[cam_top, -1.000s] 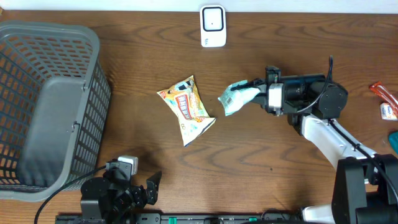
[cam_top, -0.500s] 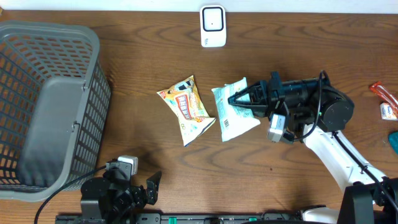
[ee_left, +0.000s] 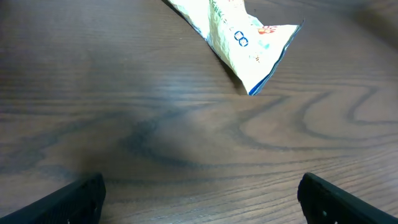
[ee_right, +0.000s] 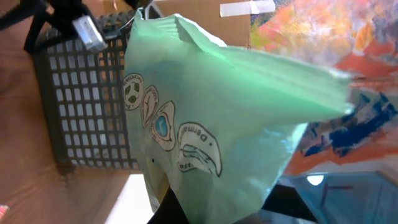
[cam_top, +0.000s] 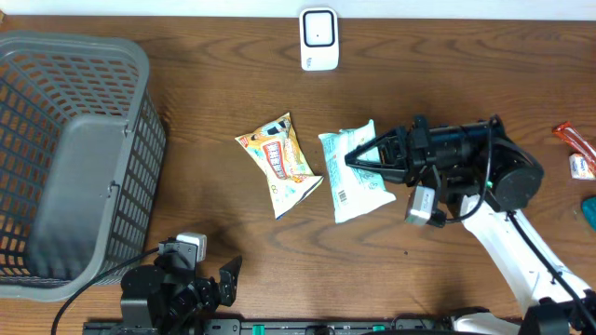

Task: Scan the item barcode
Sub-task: 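Lift and rotate the wipes pack with the right gripper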

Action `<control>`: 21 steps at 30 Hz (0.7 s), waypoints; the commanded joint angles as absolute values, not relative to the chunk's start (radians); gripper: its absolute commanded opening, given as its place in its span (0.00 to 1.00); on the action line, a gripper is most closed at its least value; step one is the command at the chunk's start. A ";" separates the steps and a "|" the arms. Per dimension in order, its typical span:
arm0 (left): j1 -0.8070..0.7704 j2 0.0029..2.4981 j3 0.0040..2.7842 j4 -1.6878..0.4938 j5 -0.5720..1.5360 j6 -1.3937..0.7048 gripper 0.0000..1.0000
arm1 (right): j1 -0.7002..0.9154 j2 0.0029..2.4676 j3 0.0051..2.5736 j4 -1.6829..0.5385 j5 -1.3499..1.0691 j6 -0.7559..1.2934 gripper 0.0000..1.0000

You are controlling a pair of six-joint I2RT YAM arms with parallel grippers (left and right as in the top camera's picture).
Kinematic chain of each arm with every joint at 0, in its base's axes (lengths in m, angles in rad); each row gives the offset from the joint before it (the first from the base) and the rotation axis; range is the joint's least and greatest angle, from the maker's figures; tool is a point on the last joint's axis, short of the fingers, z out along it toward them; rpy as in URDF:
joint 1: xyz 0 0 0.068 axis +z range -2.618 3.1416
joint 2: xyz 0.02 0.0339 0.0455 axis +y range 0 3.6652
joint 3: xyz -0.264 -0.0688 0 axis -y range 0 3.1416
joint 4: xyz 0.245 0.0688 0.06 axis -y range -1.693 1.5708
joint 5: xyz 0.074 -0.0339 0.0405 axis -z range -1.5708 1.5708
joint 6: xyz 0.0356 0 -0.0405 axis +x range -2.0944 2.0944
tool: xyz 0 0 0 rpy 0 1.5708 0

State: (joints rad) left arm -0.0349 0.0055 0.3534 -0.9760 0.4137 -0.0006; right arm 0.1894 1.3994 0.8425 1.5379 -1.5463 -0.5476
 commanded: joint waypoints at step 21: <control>-0.039 0.005 0.353 -0.988 0.422 -0.001 0.99 | 0.215 1.404 0.855 -0.006 -0.867 0.376 0.01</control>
